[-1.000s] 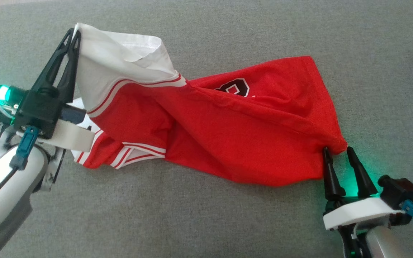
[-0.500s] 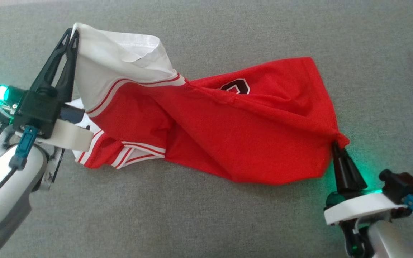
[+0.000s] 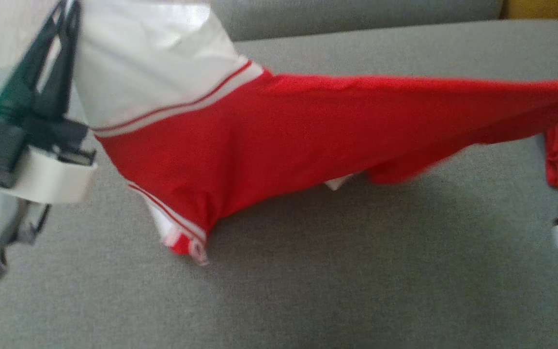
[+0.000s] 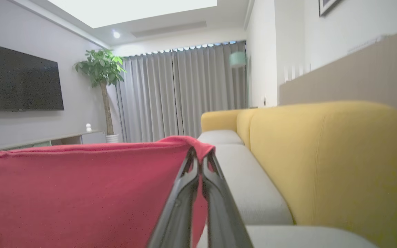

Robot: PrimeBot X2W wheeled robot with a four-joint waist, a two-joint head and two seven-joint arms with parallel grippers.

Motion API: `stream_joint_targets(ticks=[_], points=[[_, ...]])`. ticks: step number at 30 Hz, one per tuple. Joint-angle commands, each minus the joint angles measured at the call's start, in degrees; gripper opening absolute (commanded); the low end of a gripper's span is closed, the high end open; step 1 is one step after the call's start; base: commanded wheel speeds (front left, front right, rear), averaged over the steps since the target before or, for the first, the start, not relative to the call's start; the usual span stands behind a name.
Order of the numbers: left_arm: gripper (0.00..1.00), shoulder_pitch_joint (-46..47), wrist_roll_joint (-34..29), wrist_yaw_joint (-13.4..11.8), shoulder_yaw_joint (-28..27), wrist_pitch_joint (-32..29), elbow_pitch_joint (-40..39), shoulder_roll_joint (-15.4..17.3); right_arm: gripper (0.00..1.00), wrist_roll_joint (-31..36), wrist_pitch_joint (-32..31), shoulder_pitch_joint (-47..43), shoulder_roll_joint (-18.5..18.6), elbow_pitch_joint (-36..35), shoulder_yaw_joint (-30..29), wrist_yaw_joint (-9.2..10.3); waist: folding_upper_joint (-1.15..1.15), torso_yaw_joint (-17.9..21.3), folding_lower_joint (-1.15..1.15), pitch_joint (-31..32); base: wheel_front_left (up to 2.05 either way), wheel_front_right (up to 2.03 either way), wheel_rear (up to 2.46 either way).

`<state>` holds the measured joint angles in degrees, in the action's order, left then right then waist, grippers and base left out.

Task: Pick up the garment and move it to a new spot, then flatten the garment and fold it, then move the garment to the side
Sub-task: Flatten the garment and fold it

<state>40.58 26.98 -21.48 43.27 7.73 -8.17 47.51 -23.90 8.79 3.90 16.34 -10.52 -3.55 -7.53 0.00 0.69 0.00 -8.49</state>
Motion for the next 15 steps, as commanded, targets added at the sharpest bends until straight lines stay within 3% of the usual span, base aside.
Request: stream_joint_targets(ticks=[1,4,8,12,14,15], points=[[0.00,5.13,0.31,0.66,-4.51,0.26,-2.20,3.60,0.00,-0.89,-1.45,0.86,2.24,-4.43,-0.58,0.04,0.00,-0.02,0.00,1.58,0.00,0.00,0.00],[0.00,10.02,-0.71,3.15,-5.86,0.70,-4.42,4.90,0.00,-3.23,-6.30,4.44,5.50,-10.76,-4.24,0.04,0.00,-0.26,0.00,2.51,0.00,0.00,0.00],[0.00,17.84,-0.96,6.43,-7.56,1.87,-3.17,3.49,0.00,-4.20,-11.84,12.76,11.55,-11.52,-6.23,0.04,0.00,-0.55,0.00,2.21,0.00,0.00,0.00],[0.00,25.91,0.12,13.19,-6.25,1.91,3.08,-0.04,0.00,-6.58,-15.94,23.01,15.20,-5.36,-2.92,0.04,0.00,-0.36,0.00,-0.13,0.00,0.00,0.00],[0.00,29.64,0.50,16.63,-4.96,1.45,7.55,-2.20,0.00,-7.93,-17.04,28.85,15.60,-0.06,-0.48,0.04,0.00,-0.16,0.00,-2.07,0.00,0.00,0.00],[0.00,33.49,-0.28,19.81,-3.26,0.85,12.74,-4.13,0.00,-8.96,-17.40,34.65,15.15,5.68,1.45,0.04,0.00,-0.18,0.00,-4.37,0.00,0.00,0.00]])
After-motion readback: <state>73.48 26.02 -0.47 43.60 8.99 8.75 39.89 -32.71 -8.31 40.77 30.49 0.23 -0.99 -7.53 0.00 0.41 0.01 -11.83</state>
